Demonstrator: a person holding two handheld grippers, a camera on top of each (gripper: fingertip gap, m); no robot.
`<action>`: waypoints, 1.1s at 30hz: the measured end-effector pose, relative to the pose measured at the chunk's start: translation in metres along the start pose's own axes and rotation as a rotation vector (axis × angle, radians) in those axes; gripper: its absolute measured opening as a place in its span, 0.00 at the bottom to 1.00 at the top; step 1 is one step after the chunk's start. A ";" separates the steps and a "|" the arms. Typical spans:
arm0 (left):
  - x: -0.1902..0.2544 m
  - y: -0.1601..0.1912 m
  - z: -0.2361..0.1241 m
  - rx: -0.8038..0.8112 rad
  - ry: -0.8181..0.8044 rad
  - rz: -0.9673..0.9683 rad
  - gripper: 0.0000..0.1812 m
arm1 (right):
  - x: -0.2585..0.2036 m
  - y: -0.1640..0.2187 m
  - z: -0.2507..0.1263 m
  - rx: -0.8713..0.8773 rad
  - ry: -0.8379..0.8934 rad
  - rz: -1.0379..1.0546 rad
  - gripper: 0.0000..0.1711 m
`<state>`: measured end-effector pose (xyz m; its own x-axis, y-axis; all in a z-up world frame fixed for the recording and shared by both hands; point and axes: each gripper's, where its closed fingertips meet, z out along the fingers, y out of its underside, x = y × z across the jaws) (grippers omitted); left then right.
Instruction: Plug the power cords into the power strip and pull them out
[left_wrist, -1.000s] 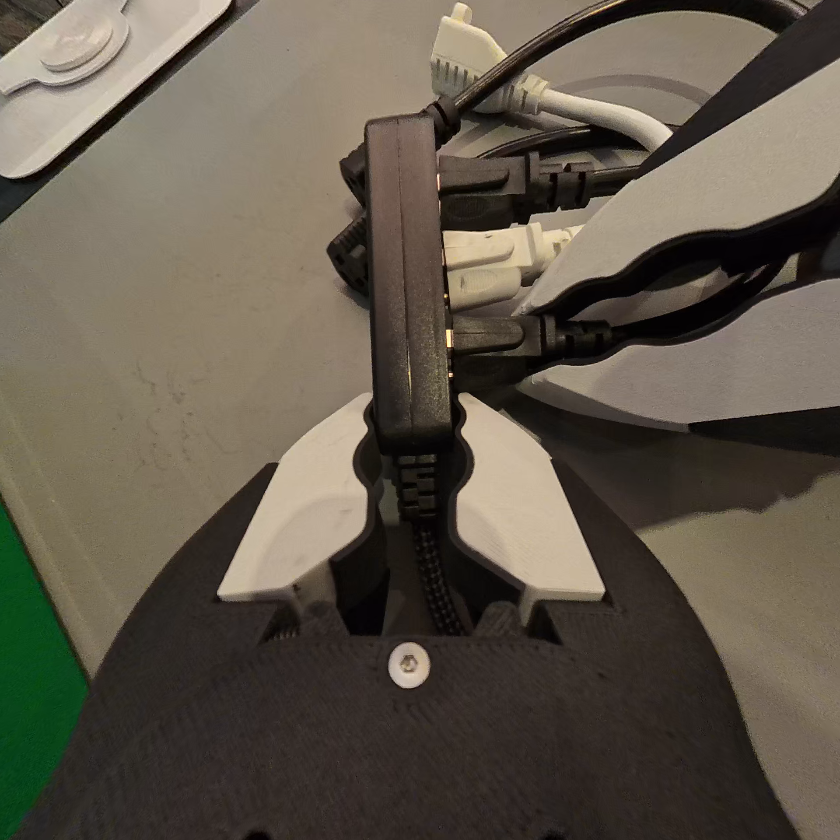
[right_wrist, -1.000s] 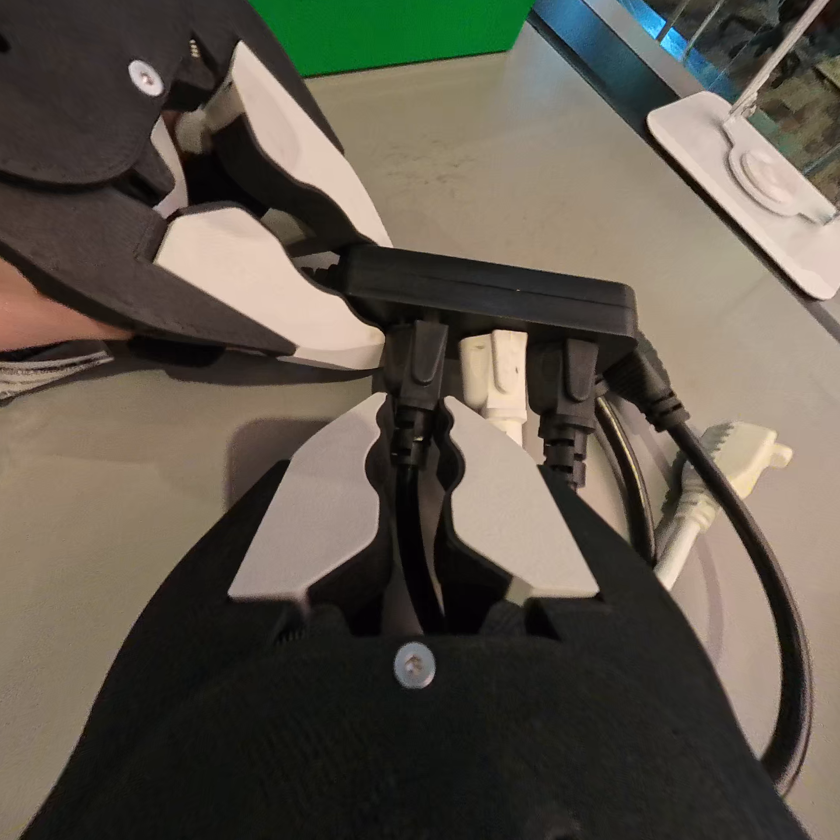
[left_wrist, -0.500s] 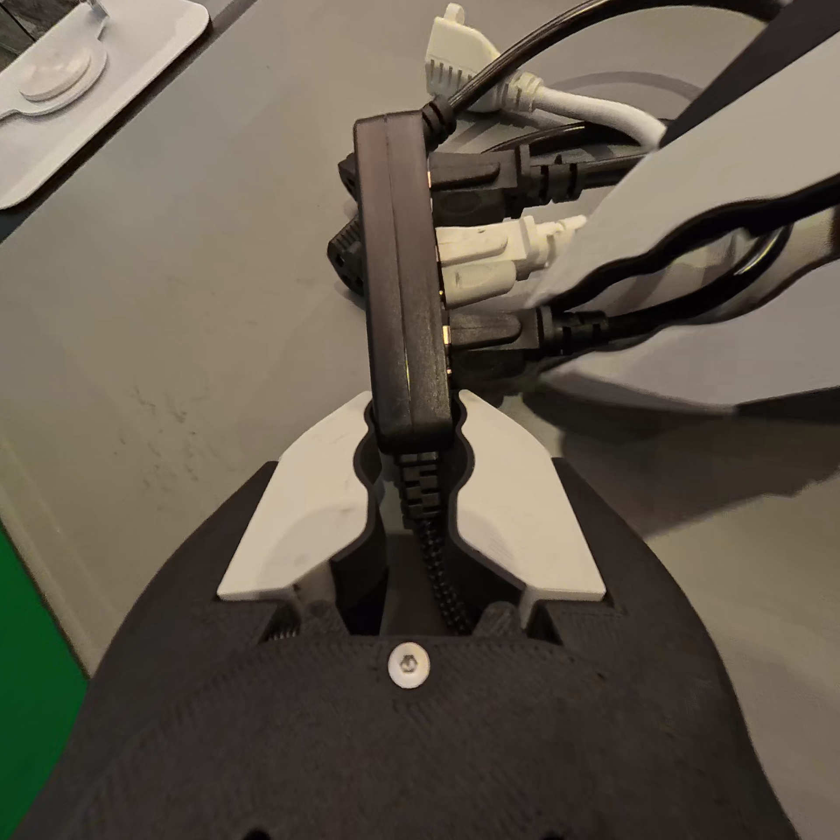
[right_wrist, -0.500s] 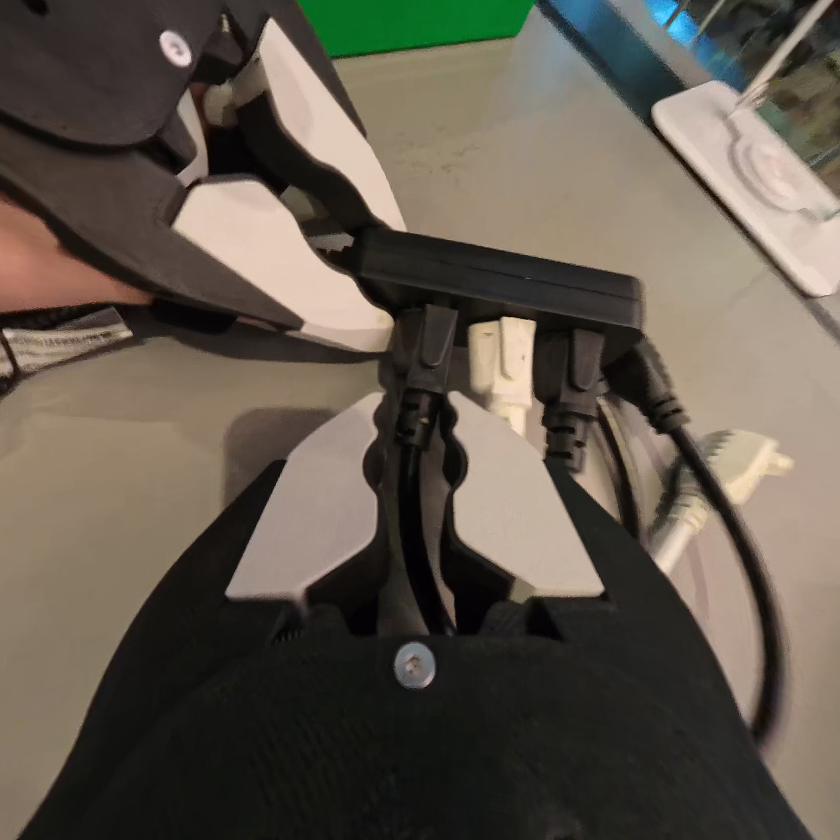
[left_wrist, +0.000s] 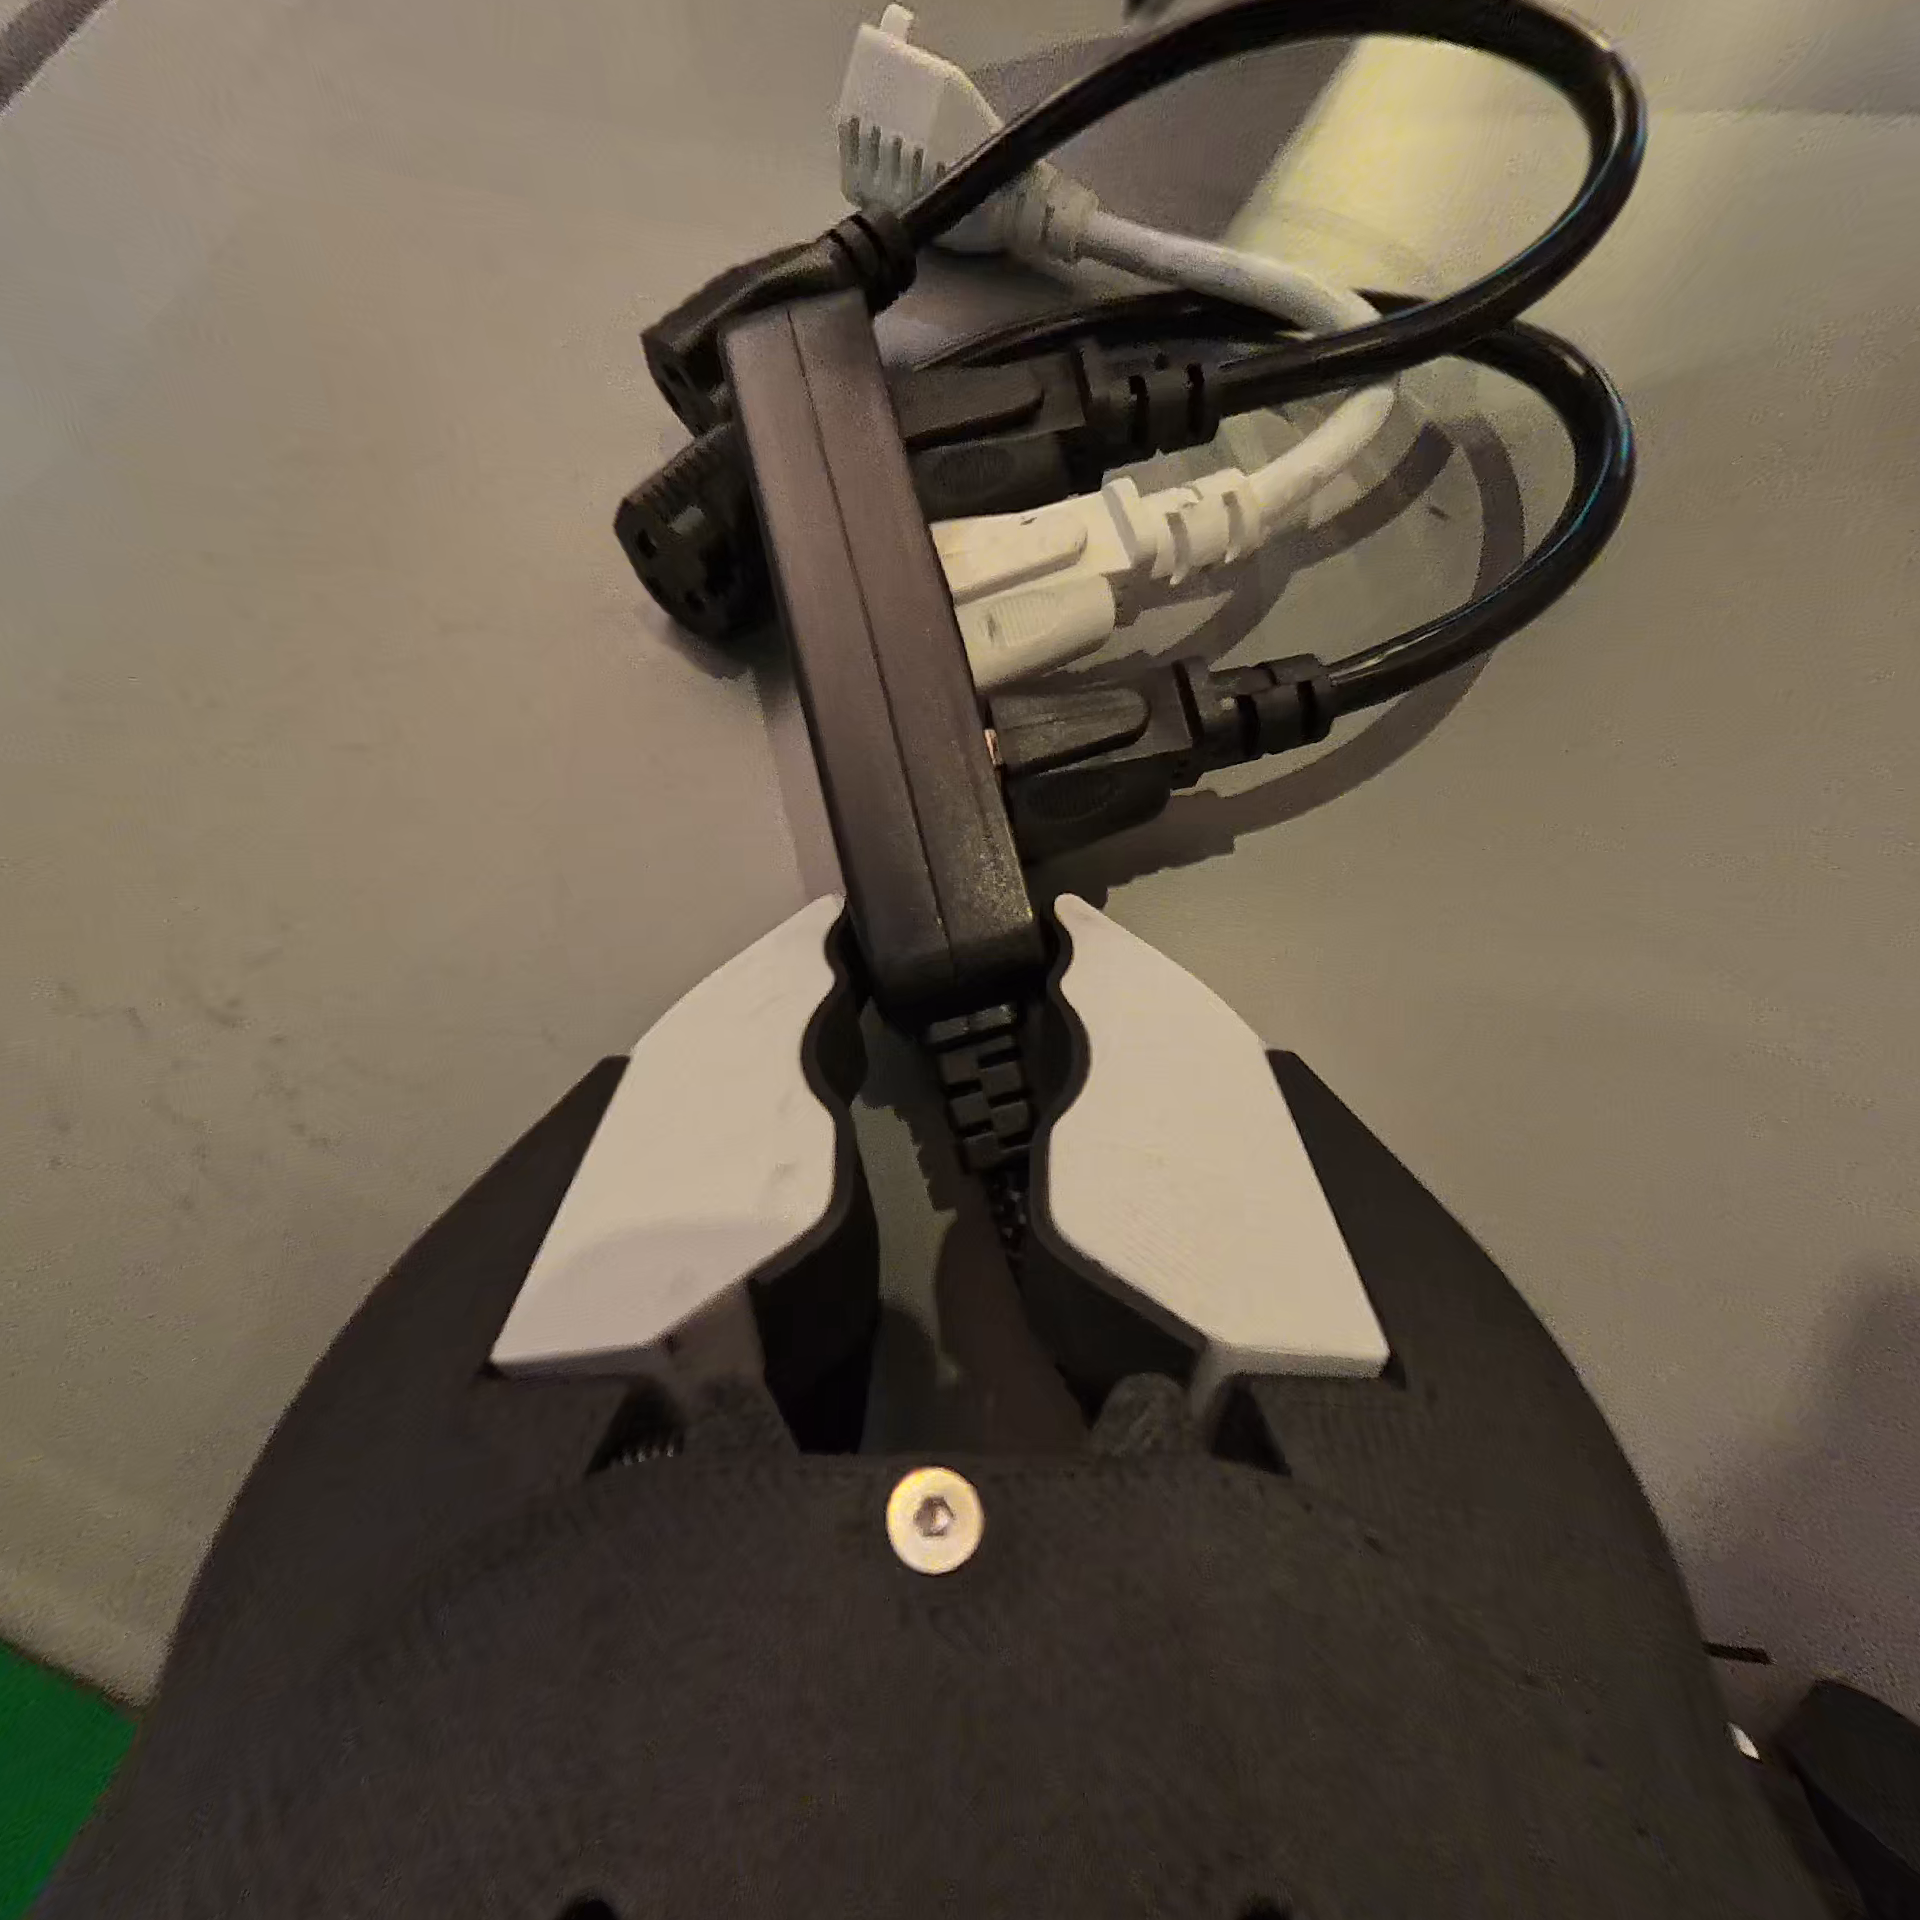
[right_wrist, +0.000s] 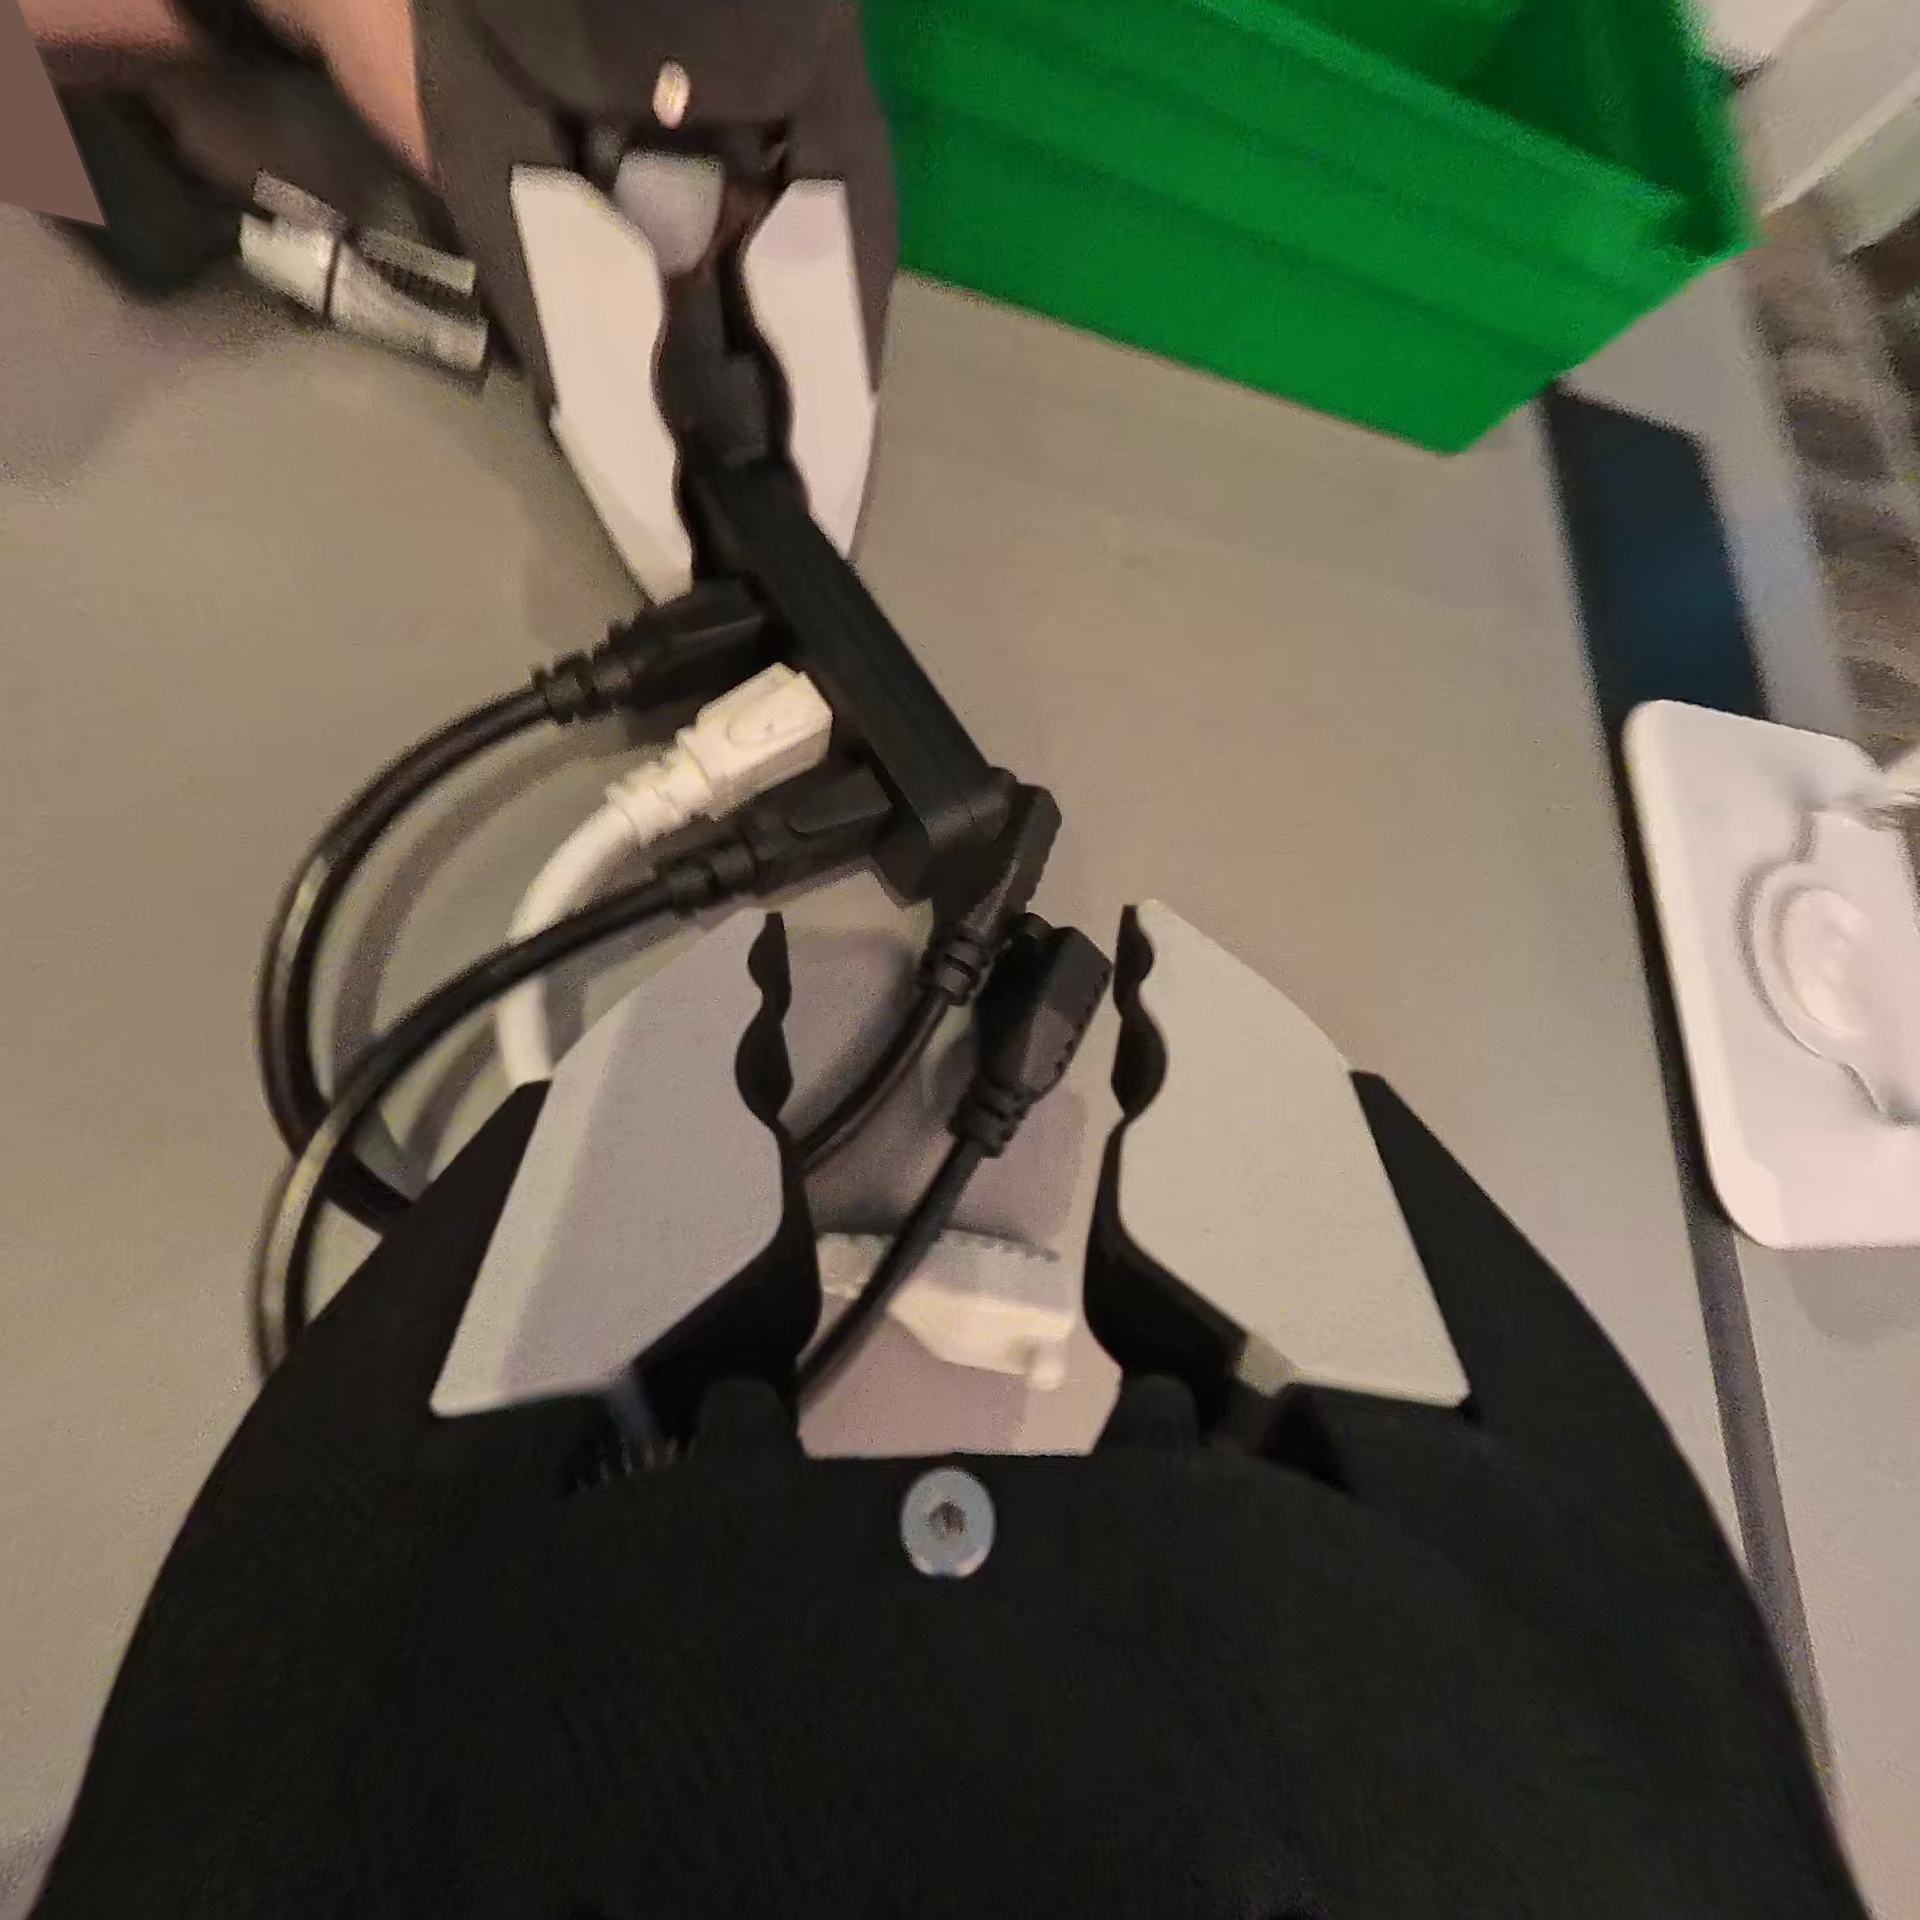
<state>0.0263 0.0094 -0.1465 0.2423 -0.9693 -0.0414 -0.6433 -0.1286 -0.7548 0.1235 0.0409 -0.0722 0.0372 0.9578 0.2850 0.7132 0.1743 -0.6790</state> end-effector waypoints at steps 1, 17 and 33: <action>0.004 -0.001 -0.001 0.004 0.034 0.018 0.16 | -0.003 0.003 0.005 -0.043 -0.043 -0.036 0.36; -0.014 -0.054 -0.028 0.108 0.231 -0.096 0.19 | -0.052 0.035 0.032 -0.198 -0.099 0.060 0.23; 0.073 -0.027 0.020 -0.178 -0.029 -0.643 0.28 | -0.035 0.013 -0.026 -0.041 -0.014 0.290 0.25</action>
<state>0.0758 -0.0532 -0.1427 0.6353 -0.6824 0.3614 -0.4738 -0.7141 -0.5154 0.1495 0.0039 -0.0730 0.2338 0.9695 0.0733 0.7017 -0.1160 -0.7030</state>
